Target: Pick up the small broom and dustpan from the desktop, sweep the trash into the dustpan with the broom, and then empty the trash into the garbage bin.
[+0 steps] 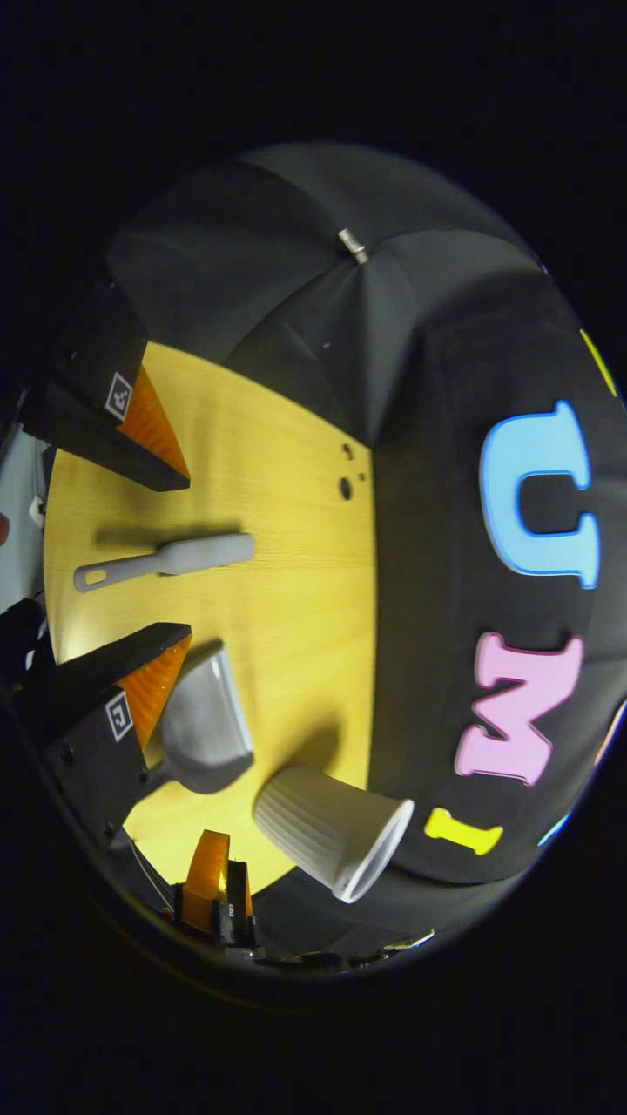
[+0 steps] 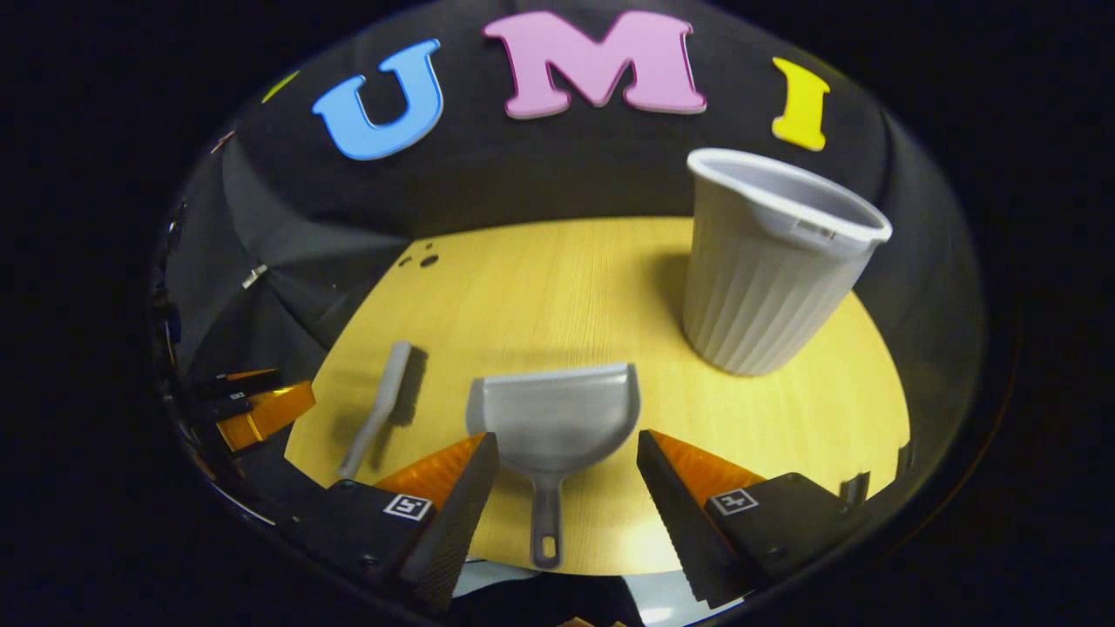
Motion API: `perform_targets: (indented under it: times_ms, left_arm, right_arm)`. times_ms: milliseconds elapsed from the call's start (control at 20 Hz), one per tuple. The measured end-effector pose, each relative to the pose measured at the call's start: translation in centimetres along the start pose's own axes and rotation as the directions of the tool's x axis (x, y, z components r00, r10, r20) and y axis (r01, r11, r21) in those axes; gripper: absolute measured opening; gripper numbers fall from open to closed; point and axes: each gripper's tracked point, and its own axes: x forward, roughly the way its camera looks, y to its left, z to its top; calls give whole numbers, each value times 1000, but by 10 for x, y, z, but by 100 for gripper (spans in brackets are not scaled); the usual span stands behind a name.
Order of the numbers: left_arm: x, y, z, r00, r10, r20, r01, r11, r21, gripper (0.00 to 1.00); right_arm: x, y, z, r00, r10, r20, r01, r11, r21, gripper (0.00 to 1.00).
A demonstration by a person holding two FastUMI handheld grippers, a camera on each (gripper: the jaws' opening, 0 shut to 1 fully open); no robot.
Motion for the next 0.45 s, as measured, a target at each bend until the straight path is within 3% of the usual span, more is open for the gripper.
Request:
perform_targets:
  times_ms: [150, 300, 450]
  left_arm:
    - [-59, -5, 39, 969, 61, 237, -68, 998, 19, 96]
    - [-110, -15, 47, 932, 83, 352, -96, 995, 21, 96]
    - [-156, -29, 54, 891, 78, 448, -87, 996, -1, 97]
  right_arm:
    - [-49, 12, 46, 976, 20, 216, -15, 1000, -24, 99]
    - [-94, 14, 86, 903, 7, 429, 21, 998, -60, 99]
    - [-135, 20, 89, 844, -6, 536, 71, 992, -101, 99]
